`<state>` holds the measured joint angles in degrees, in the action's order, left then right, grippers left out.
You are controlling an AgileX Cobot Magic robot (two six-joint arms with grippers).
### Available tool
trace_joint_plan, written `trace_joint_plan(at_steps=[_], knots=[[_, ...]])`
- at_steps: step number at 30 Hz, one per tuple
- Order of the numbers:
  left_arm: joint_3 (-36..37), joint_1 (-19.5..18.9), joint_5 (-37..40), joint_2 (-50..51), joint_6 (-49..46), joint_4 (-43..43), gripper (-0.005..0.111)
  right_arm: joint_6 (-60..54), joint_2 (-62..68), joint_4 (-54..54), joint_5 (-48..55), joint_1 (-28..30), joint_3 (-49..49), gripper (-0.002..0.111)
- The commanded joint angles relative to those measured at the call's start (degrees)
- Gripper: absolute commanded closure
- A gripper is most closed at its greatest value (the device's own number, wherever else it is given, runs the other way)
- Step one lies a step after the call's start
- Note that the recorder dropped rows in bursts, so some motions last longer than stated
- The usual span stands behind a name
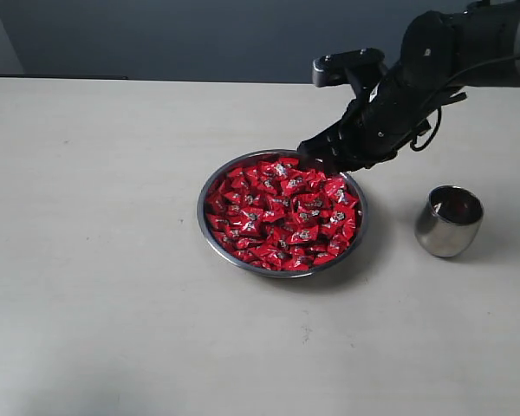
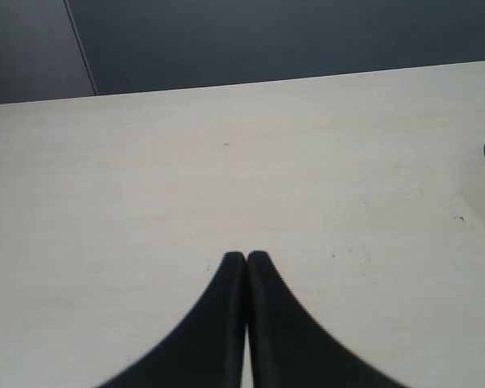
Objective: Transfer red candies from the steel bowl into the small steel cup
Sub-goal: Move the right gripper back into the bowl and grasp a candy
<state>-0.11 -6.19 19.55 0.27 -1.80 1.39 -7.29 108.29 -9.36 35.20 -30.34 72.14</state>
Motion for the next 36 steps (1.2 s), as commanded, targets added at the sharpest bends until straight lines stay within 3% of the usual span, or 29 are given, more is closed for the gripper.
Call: trace_joint_plan(at_steps=[1, 7, 25, 27, 32, 36], knots=[[0.1, 0.0, -0.4, -0.3, 0.1, 0.2, 0.106, -2.7, 4.5, -0.4, 1.2, -0.1, 3.0, 0.069], [0.1, 0.0, -0.4, -0.3, 0.1, 0.2, 0.106, -8.6, 7.4, -6.8, 1.9, -1.0, 4.2, 0.069], [0.1, 0.0, -0.4, -0.3, 0.1, 0.2, 0.106, -8.6, 10.2, -4.4, 0.0, -2.3, 4.2, 0.069], [0.1, 0.0, -0.4, -0.3, 0.1, 0.2, 0.106, -8.6, 10.2, -3.8, -0.2, -2.3, 4.2, 0.075], [0.1, 0.0, -0.4, -0.3, 0.1, 0.2, 0.106, -8.6, 10.2, -2.6, 0.0, -2.3, 4.2, 0.109], [0.1, 0.0, -0.4, -0.3, 0.1, 0.2, 0.106, -8.6, 9.5, -2.6, 0.8, -2.3, 4.2, 0.109]])
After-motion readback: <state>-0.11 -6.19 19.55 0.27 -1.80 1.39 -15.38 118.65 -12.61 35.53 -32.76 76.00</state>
